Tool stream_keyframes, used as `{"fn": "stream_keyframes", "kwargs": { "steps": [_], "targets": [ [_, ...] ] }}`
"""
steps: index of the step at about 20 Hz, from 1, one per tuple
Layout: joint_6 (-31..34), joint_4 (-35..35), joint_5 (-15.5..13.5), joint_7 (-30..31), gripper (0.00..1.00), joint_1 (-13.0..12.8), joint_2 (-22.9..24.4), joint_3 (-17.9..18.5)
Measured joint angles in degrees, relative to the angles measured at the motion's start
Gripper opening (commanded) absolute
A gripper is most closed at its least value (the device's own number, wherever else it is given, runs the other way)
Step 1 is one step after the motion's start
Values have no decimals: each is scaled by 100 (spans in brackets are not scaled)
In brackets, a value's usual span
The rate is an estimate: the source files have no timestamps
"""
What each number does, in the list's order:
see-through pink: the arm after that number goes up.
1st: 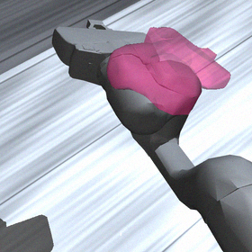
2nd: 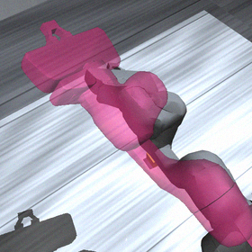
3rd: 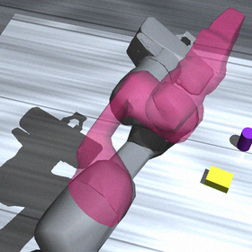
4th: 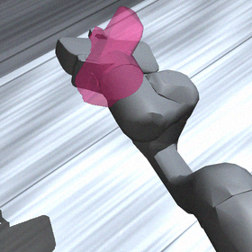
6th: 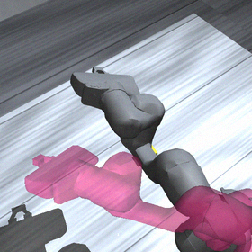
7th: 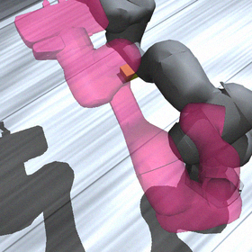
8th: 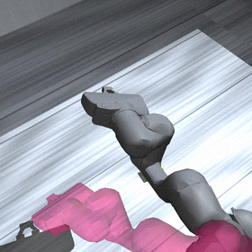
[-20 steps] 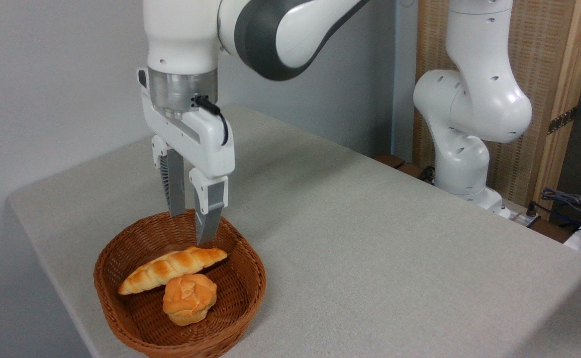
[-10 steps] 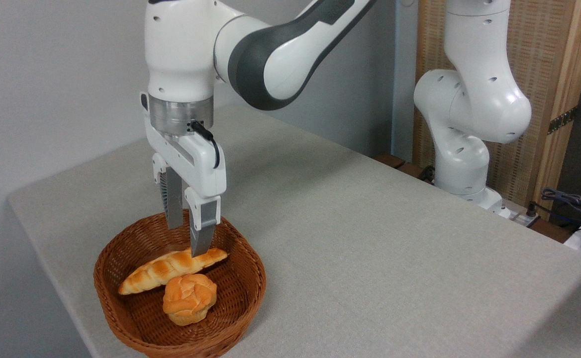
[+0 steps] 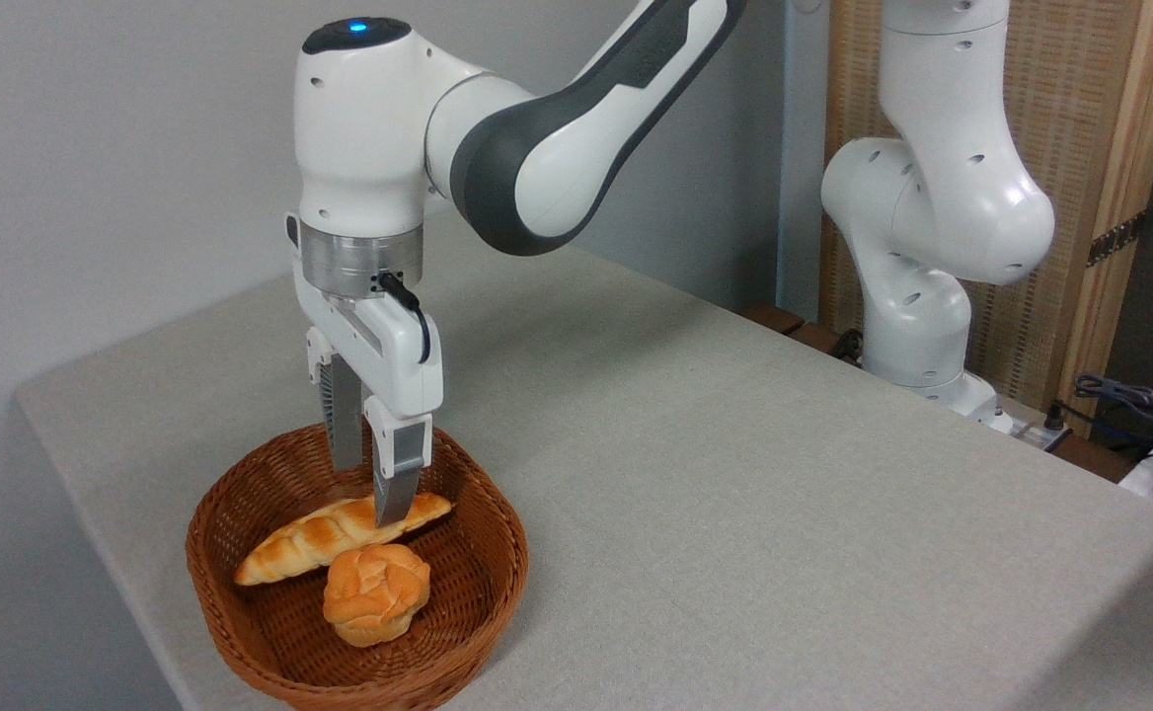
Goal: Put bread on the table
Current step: 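Lower the open gripper onto the croissant-shaped bread roll in the basket, then close the gripper around the middle of the croissant-shaped roll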
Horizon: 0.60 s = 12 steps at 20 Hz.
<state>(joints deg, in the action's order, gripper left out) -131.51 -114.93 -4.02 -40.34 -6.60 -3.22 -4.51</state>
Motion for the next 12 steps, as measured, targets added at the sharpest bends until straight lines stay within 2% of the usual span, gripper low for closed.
{"fn": "stream_keyframes", "kwargs": {
  "steps": [12],
  "targets": [
    [-122, -100, 5, -467, 100, 2, -50, -22]
  ]
}}
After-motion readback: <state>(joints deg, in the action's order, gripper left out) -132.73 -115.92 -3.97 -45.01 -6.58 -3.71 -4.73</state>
